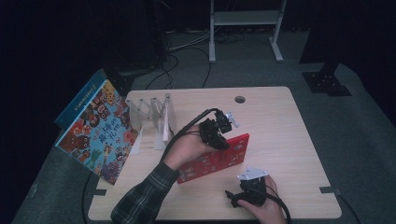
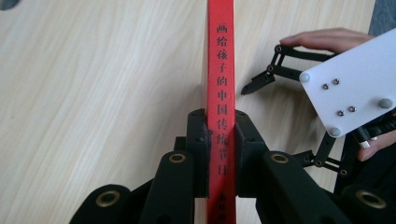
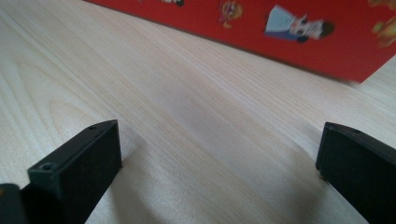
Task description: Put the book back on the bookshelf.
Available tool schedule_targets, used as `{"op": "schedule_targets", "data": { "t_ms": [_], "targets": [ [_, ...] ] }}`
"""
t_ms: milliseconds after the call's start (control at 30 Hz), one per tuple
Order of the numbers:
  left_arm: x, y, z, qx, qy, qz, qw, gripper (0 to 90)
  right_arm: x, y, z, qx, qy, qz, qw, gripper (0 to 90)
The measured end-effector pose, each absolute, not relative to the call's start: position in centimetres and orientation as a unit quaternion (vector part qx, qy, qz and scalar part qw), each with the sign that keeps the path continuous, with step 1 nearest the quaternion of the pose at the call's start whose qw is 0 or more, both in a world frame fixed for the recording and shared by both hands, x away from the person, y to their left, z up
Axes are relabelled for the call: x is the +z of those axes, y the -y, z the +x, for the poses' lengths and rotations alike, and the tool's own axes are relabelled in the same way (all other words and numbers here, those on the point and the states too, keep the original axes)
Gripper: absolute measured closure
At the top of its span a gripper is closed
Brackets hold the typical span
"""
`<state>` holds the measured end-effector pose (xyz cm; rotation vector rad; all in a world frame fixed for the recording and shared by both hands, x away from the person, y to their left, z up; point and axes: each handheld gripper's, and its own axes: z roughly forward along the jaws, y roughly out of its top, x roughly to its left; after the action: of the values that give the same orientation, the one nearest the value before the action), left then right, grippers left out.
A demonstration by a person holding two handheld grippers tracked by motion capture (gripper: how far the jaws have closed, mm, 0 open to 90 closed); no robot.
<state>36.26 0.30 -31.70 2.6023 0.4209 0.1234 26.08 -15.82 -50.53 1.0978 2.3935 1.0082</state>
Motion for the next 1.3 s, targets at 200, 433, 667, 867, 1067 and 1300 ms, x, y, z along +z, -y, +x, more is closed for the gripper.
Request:
{"op": "schedule_targets", "data": {
  "t_ms": [200, 433, 667, 867, 1067, 1300],
  "targets": [
    [-29.9, -3.0, 36.1, 0.074, -0.173, 0.934, 0.303, 79.4, -50.5, 15.9, 26.1, 0.352, -0.838, 0.383, 0.162, 0.0],
    [-28.6, -6.5, 35.0, 0.104, -0.193, 0.897, 0.383, 79.4, -50.5, 15.9, 26.1, 0.352, -0.838, 0.384, 0.161, 0.0],
    [-28.0, -9.8, 33.7, 0.14, -0.208, 0.864, 0.437, 79.5, -50.5, 15.8, 26.1, 0.353, -0.838, 0.384, 0.161, 0.0],
    [-27.6, -13.9, 31.7, 0.161, -0.223, 0.83, 0.486, 79.5, -50.5, 15.8, 26.1, 0.353, -0.838, 0.385, 0.159, 0.0],
    [-27.8, -17.7, 30.2, 0.174, -0.244, 0.8, 0.519, 79.5, -50.5, 15.8, 26.1, 0.353, -0.839, 0.384, 0.159, 0.0],
    [-27.8, -22.8, 28.4, 0.183, -0.275, 0.764, 0.554, 79.5, -50.5, 15.8, 26.1, 0.353, -0.838, 0.385, 0.158, 0.0]
  ]
}}
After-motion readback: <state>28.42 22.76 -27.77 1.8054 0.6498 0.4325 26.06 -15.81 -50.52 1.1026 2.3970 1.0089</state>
